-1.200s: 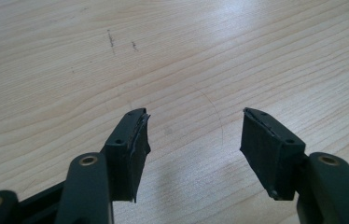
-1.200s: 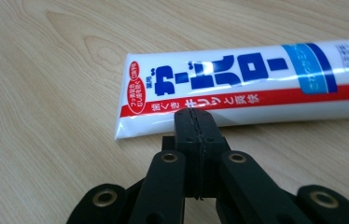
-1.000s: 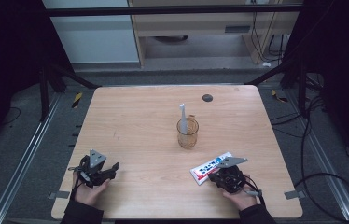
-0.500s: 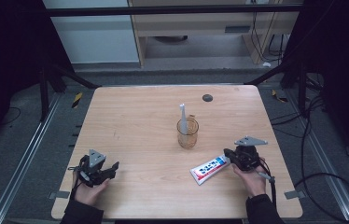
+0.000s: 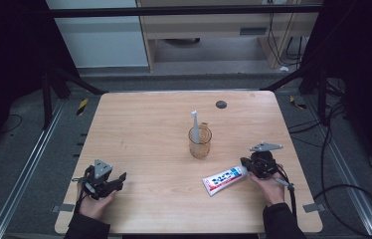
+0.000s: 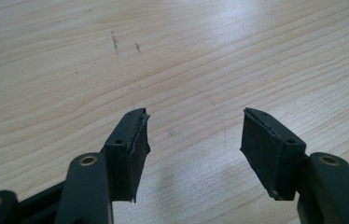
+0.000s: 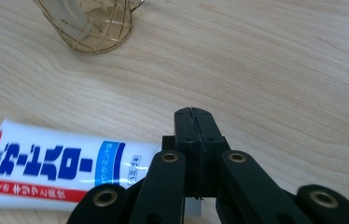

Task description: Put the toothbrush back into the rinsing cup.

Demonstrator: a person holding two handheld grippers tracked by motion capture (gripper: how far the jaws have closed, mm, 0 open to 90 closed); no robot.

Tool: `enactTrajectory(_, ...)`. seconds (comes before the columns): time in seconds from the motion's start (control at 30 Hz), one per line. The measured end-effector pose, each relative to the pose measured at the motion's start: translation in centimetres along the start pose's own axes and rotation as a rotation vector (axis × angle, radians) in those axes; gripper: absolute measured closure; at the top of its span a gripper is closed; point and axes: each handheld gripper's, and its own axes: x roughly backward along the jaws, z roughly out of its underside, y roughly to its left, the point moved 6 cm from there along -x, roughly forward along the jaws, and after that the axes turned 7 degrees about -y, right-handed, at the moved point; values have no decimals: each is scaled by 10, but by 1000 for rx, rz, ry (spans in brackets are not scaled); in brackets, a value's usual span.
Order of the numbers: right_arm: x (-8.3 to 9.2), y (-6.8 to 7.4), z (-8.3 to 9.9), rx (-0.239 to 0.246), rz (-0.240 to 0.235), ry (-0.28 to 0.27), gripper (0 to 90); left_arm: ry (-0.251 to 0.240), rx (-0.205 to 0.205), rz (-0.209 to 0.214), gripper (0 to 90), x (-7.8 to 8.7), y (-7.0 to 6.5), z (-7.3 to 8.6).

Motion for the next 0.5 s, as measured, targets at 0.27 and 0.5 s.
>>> enactTrajectory(0.27,14,2,9,-1,-11,14,900,-3,0,-1,407,1,0,0)
enactTrajectory(0.5,26,8,16,17,-22,18,900,-2,0,-1,406,1,1,0)
